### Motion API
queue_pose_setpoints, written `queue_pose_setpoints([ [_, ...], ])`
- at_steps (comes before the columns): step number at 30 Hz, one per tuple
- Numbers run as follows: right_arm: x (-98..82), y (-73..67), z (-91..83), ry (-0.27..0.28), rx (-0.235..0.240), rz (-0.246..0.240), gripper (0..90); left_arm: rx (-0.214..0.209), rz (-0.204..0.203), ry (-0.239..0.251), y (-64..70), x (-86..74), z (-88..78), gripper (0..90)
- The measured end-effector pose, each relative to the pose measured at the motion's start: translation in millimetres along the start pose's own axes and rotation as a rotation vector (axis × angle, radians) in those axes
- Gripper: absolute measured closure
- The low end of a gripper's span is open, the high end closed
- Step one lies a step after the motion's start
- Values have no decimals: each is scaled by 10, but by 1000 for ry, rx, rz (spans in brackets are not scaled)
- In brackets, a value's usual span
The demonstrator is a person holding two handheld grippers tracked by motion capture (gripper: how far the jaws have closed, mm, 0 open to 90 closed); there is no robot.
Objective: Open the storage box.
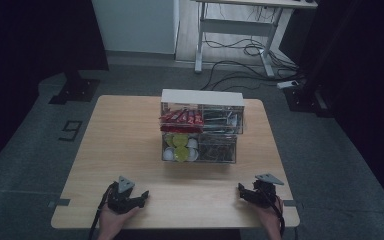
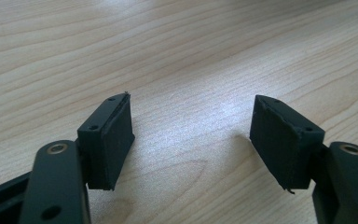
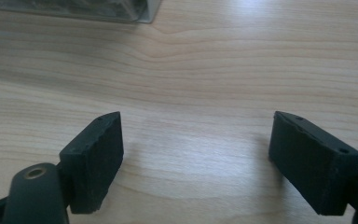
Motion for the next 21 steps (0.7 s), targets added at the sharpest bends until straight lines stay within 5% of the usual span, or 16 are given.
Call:
queue_pose_setpoints([
  [7, -14, 38, -22, -2, -3, 10, 211, 23, 27, -12, 28, 3, 14, 273],
  [13, -14, 75, -65, 2, 14, 40, 326, 22, 29, -13, 20, 8, 17, 271],
  [21, 30, 101, -206, 98, 26, 24, 499, 25, 23, -13, 18, 17, 24, 269],
])
Point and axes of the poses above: each handheld gripper's, and its own axes: z roughly forward along the jaws, x roughly out of its top, y roughly to its right, the point moved 5 cm from there along z, roughly forward along the jaws, and after that the axes turned 10 degrees about -y, right-handed, at the moved point
